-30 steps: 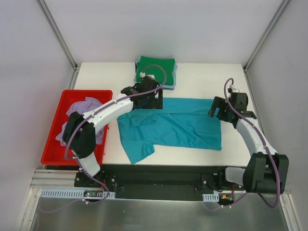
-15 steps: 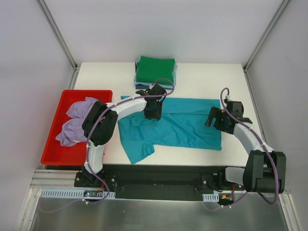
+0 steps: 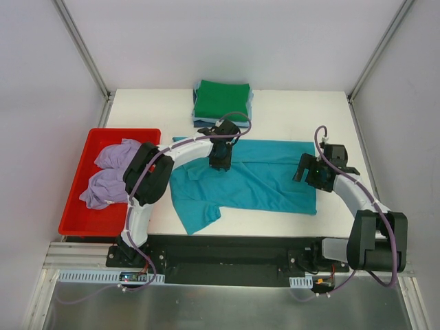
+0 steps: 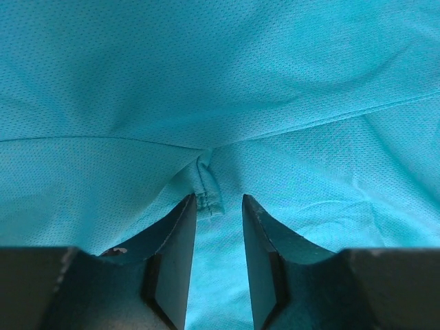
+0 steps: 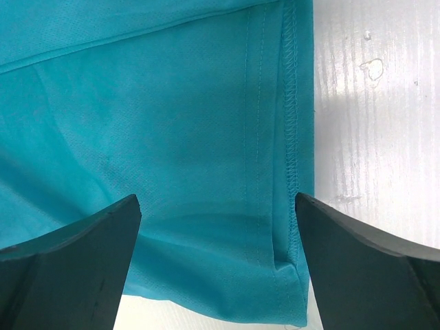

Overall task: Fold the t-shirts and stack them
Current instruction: Fold the flattened tshirt in 1/3 of the way

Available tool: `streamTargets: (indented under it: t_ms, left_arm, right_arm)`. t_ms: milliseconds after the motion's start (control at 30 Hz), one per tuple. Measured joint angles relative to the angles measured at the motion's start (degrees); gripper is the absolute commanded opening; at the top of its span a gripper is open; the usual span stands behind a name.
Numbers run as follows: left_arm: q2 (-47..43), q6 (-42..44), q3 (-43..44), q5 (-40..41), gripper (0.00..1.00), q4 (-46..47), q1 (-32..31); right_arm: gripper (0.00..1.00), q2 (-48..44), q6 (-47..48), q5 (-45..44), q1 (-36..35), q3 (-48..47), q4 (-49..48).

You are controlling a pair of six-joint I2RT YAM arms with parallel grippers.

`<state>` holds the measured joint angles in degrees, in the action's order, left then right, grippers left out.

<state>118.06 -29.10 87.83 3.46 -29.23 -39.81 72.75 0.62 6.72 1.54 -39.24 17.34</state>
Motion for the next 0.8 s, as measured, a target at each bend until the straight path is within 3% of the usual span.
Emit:
streamTargets:
  t_ms: [100,400,567,800]
  left_arm:
    - [0.0,0.02,0.0,0.11,0.24,-0.17,-0.07]
    - [0.24,-0.02,0.0,1.77,0.24,-1.81,-0.79]
    - [0.9,-0.33,0.55,3.19,0.01,-3.23,-0.76]
    - [0.92,-0.2,1.6,2.47,0.0,-4.37,-1.14]
  right_arm:
    - [0.96,0.68,0.0,-0.04,0.13,-0.07,0.02]
    - [0.96,1.51,0.0,-0.2,0.44,-0.09,0.68]
    - [0.96,1.55,0.0,-0.33,0.59,-0.09,1.05]
    - [0.96,1.95,0.0,-0.74,0.85,-0.83,1.55]
